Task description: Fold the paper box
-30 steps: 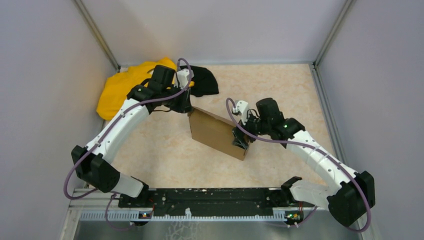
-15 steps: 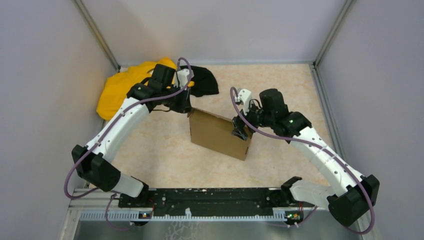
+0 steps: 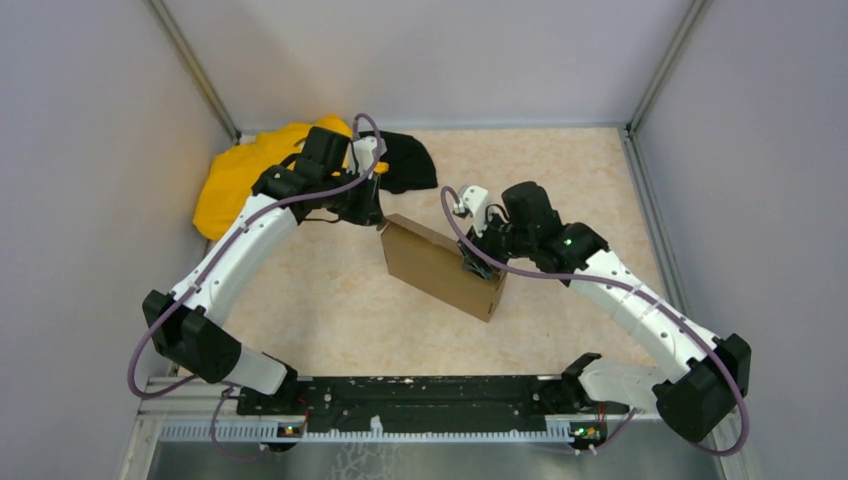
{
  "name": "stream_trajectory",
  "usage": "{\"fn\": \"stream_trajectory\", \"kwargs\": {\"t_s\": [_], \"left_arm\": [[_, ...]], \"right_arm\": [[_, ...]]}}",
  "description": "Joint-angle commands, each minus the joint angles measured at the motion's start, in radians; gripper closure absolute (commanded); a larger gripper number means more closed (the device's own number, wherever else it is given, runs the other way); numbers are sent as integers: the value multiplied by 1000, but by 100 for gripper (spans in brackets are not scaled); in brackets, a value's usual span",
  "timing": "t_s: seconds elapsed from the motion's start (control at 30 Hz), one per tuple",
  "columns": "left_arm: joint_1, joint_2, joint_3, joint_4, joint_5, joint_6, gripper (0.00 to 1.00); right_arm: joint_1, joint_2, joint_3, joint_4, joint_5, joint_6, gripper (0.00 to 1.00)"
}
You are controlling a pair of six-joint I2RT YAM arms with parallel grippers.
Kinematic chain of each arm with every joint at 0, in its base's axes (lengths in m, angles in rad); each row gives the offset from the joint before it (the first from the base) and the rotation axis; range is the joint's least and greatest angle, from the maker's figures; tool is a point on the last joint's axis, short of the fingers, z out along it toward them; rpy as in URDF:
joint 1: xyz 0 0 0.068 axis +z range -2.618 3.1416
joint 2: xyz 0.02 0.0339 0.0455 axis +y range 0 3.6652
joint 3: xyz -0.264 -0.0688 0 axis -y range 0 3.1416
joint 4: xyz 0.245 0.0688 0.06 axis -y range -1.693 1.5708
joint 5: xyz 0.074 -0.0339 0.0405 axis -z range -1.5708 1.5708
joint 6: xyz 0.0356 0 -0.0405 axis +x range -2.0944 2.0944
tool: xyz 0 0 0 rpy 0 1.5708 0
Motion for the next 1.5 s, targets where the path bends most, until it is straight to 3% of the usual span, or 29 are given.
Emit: {"fn": "stream_trajectory", "kwargs": {"t_s": [0.0, 0.83, 1.47], "left_arm": [[1, -16, 23, -1, 20, -9, 77], [1, -39, -11, 9, 27, -6, 77], [0, -42, -17, 12, 33, -8, 77]], "right_arm": [[36, 27, 57, -2, 85, -17, 44], [40, 47, 106, -28, 11, 11, 63], [40, 46, 123, -40, 13, 16, 66]]}}
